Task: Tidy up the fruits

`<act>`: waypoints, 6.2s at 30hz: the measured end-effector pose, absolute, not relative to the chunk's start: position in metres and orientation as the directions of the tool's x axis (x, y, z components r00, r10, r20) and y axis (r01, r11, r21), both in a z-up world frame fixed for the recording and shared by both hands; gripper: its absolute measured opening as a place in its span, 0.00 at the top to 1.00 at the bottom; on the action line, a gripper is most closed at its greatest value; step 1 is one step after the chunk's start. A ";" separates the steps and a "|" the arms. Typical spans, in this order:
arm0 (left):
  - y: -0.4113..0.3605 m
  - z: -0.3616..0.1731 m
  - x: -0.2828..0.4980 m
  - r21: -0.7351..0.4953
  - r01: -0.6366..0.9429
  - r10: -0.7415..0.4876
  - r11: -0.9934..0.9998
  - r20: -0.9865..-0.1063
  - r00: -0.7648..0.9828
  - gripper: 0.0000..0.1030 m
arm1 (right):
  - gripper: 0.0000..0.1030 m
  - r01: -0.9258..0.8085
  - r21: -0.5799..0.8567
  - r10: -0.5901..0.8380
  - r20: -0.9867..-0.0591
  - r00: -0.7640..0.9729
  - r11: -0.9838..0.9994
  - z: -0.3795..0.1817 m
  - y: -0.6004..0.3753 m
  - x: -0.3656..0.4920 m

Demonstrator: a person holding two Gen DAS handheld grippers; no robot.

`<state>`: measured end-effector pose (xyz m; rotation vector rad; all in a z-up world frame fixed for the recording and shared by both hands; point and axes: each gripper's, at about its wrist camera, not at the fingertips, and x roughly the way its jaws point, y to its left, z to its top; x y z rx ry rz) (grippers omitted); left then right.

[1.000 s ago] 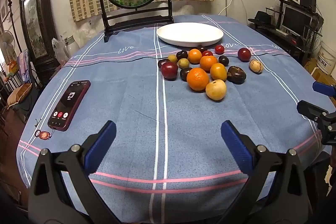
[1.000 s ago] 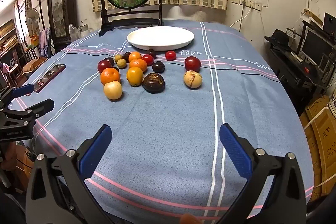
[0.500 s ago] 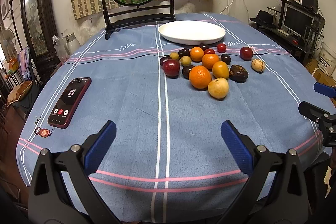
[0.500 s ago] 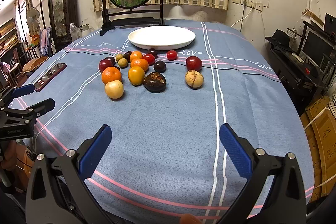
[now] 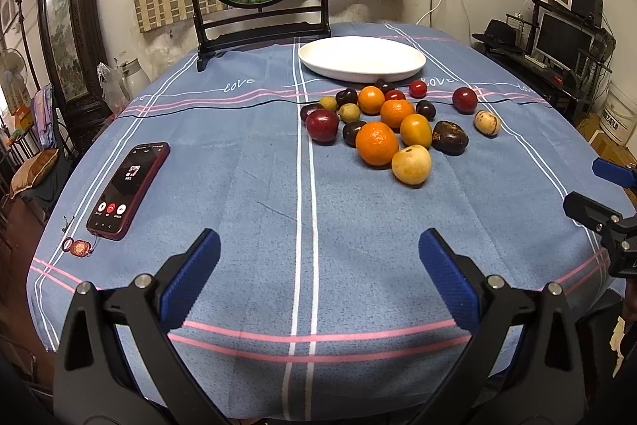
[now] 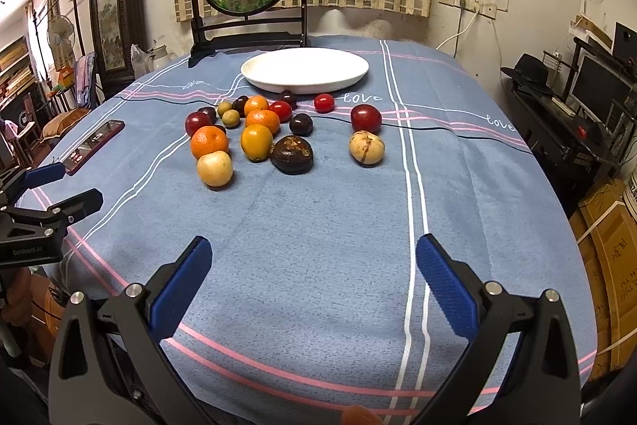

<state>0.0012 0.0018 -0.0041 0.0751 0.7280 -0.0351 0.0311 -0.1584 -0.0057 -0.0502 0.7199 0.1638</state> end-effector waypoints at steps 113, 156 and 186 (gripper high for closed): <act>-0.040 -0.043 0.177 -0.216 0.248 -0.314 0.944 -0.818 0.482 0.58 | 0.59 -0.220 0.211 0.298 -0.793 0.531 0.952 -0.053 -0.205 0.213; -0.014 0.011 0.380 -0.139 0.176 -0.216 0.975 -0.791 0.573 0.18 | 0.53 -0.259 0.143 0.268 -0.789 0.553 0.955 -0.012 -0.132 0.395; 0.067 -0.010 0.176 -0.115 0.139 -0.179 0.984 -0.716 0.675 0.08 | 0.63 -0.605 0.041 0.366 -0.828 0.425 0.795 -0.048 -0.049 0.168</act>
